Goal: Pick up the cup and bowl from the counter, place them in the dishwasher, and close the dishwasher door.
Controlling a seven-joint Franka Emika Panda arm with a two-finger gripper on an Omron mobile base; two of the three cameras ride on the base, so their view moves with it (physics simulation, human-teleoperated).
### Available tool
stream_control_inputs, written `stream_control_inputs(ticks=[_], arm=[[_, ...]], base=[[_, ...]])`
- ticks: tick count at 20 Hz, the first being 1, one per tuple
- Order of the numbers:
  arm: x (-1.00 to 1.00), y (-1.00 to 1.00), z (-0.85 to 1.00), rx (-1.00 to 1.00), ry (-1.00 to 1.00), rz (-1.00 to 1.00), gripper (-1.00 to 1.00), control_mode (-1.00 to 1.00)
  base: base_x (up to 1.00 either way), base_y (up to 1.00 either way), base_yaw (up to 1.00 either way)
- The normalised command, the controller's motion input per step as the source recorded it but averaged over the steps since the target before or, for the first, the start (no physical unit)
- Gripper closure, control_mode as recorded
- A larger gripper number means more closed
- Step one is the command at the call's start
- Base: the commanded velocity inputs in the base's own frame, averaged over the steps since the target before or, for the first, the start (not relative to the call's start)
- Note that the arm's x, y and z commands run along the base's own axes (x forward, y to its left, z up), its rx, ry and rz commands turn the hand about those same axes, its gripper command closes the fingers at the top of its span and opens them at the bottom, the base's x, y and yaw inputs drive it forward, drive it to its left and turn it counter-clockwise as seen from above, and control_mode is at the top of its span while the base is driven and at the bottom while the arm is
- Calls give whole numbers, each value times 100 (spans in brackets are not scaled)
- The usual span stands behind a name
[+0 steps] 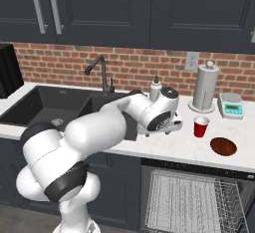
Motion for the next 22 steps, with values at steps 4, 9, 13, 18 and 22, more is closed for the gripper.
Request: stream_control_inputs(ticks=[4,9,13,18,22], arm=[[29,-10,0,0,0,-3,-100,-100],[26,-24,0,0,0,-1,-100,-100],[24,-26,0,0,0,0,-100,-100],[10,-25,0,0,0,0,-100,-100],[16,-33,0,0,3,0,-100,-100]], base=[[0,0,0],[0,0,0],[0,0,0],[0,0,0],[0,0,0]])
